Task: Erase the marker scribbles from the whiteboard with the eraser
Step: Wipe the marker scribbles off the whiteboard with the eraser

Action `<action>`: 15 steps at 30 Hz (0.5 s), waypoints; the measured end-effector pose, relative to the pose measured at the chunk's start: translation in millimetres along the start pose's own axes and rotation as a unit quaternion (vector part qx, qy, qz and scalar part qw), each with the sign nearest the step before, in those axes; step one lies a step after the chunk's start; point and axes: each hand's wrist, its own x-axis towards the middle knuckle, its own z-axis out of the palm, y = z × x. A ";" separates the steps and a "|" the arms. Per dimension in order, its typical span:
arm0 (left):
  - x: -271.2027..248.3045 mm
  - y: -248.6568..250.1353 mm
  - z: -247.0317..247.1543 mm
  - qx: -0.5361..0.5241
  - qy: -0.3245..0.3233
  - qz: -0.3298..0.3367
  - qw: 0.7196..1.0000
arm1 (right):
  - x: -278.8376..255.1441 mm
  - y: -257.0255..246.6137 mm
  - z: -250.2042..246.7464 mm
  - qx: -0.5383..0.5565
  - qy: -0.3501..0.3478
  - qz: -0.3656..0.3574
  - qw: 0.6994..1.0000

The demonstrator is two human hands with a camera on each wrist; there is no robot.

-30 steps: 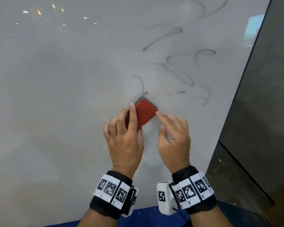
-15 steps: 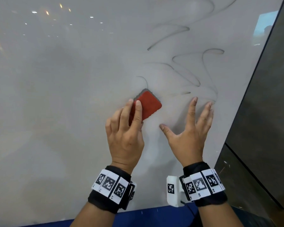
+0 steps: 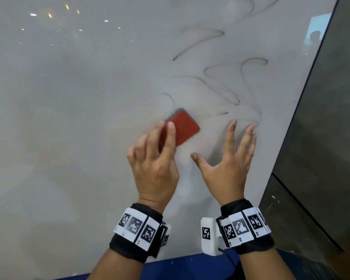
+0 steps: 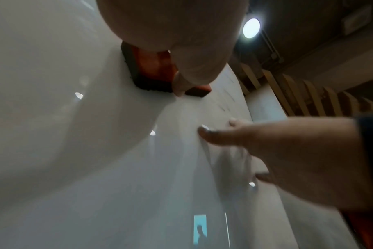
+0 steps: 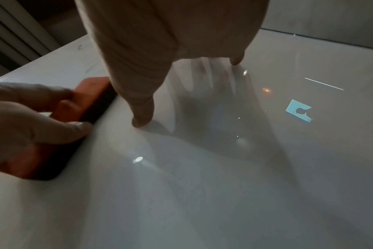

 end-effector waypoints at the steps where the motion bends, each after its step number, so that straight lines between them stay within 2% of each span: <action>1: 8.1 -3.7 -3.7 0.003 0.021 -0.039 0.999 | -0.2 0.2 0.2 -0.001 -0.001 0.001 1.000; 3: 26.7 -11.6 -10.0 -0.007 0.061 -0.121 0.991 | -0.4 0.9 0.9 -0.001 -0.003 0.003 1.000; 5: 35.6 -11.6 -12.2 -0.017 0.075 -0.160 0.984 | -1.0 1.8 1.4 -0.002 0.000 0.001 1.000; 7: 28.4 -2.1 -9.8 -0.015 0.054 -0.130 0.990 | -1.3 2.1 2.2 0.002 0.004 -0.002 1.000; 10: 3.6 11.2 -1.7 0.004 -0.012 -0.011 1.000 | -1.1 1.8 2.5 0.000 0.005 -0.002 1.000; 11: 1.6 9.5 -2.0 0.003 -0.022 0.009 1.000 | -1.2 1.9 2.4 -0.001 0.004 -0.003 1.000; 13: 13.2 1.3 -7.8 0.005 -0.003 -0.004 1.000 | -1.0 2.4 2.3 -0.003 0.006 -0.003 1.000; 15: 34.4 -8.7 -17.3 0.004 0.043 -0.081 0.996 | -1.9 2.4 2.4 -0.003 0.004 -0.002 1.000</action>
